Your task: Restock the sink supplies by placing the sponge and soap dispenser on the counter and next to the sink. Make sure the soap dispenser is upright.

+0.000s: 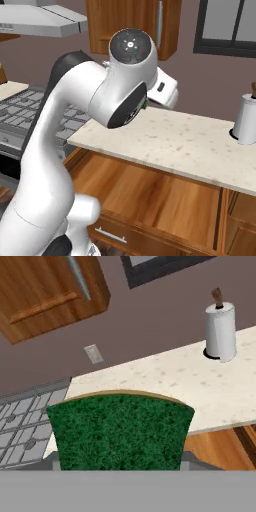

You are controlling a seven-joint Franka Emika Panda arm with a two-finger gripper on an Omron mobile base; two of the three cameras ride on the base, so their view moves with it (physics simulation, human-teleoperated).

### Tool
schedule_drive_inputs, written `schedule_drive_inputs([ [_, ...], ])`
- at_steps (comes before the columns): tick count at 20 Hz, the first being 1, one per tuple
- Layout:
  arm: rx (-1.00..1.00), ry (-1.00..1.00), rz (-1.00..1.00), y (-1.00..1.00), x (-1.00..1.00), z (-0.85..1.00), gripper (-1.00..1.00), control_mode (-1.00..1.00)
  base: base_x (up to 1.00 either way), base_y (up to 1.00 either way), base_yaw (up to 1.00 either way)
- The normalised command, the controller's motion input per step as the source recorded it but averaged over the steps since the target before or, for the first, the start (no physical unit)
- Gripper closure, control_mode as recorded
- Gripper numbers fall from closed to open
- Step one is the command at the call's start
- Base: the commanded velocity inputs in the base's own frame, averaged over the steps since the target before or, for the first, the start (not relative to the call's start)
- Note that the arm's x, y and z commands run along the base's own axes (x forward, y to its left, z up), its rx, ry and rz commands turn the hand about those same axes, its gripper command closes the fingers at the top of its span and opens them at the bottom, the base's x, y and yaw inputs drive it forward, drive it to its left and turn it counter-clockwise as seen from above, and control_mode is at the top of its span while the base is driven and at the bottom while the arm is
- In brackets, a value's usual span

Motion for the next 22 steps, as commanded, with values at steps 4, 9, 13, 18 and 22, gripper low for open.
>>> schedule_drive_inputs([
  [4, -0.13, 0.24, 0.11, 0.45, 0.0, -0.64, 1.0, -1.0, 0.0, 0.0, 0.0],
  [9, -0.09, 0.04, 0.0, 0.36, 0.0, -0.42, 1.0, -1.0, 0.0, 0.0, 0.0],
  [13, -0.05, 0.0, 0.02, 0.16, -0.05, -0.17, 1.0, 1.0, -0.1, 0.28, 0.1],
  [18, 0.0, 0.0, 0.0, 0.0, 0.0, 0.0, 1.0, 1.0, -0.24, 0.94, 0.5],
  [22, 0.0, 0.0, 0.0, 0.0, 0.0, 0.0, 1.0, 1.0, -0.11, 0.88, 0.76],
])
